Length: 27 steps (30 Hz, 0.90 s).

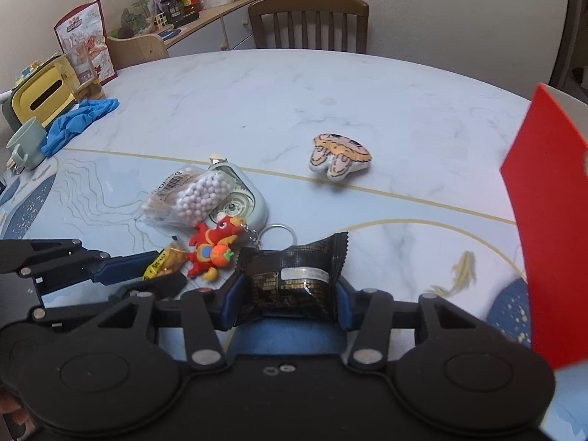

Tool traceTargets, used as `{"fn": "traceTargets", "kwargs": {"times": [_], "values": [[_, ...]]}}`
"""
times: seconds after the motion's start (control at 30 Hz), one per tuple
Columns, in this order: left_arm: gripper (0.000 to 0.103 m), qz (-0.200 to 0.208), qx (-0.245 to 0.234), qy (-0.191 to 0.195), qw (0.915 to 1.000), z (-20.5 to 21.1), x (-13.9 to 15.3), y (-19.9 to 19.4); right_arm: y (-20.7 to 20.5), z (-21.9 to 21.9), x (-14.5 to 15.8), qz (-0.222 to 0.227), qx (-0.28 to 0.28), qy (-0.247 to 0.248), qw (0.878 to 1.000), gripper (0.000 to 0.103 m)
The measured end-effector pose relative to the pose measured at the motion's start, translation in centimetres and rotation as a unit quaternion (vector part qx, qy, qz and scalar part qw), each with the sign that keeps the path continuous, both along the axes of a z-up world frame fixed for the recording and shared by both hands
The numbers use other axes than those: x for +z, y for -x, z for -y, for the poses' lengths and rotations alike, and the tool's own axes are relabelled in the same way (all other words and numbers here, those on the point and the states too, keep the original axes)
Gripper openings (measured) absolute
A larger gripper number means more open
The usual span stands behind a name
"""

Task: Organize objects
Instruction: 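Grasp the black snack pouch with the right tool while the left grasps the yellow snack stick, then carry the black pouch and snack stick with both tools into the red box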

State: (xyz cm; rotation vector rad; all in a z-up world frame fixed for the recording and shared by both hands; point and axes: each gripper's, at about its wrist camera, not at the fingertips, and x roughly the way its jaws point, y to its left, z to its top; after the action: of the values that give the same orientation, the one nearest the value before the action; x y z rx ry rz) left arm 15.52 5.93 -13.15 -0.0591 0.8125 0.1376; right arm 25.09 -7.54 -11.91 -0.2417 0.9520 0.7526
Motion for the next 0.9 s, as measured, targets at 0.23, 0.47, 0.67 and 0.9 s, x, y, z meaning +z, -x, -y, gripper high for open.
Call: {"fn": "traceTargets", "kwargs": {"times": [0.23,0.47,0.67,0.9], "values": [[0.017,-0.001,0.016,0.017,0.9997,-0.3,0.6,1.1,1.4,2.1,1.5,0.010,-0.014,-0.007,1.000,0.049],[0.017,0.006,0.027,0.030,0.9992,0.5,2.4,2.3,2.8,4.7,3.1,0.024,-0.023,-0.004,0.999,0.049],[0.017,0.008,0.022,0.040,0.9989,2.4,4.3,2.5,3.3,7.4,4.8,0.025,-0.044,-0.007,0.999,0.049],[0.017,0.020,-0.003,0.042,0.9989,5.8,6.7,1.8,3.3,11.2,7.6,0.046,-0.058,-0.016,0.997,0.049]]}}
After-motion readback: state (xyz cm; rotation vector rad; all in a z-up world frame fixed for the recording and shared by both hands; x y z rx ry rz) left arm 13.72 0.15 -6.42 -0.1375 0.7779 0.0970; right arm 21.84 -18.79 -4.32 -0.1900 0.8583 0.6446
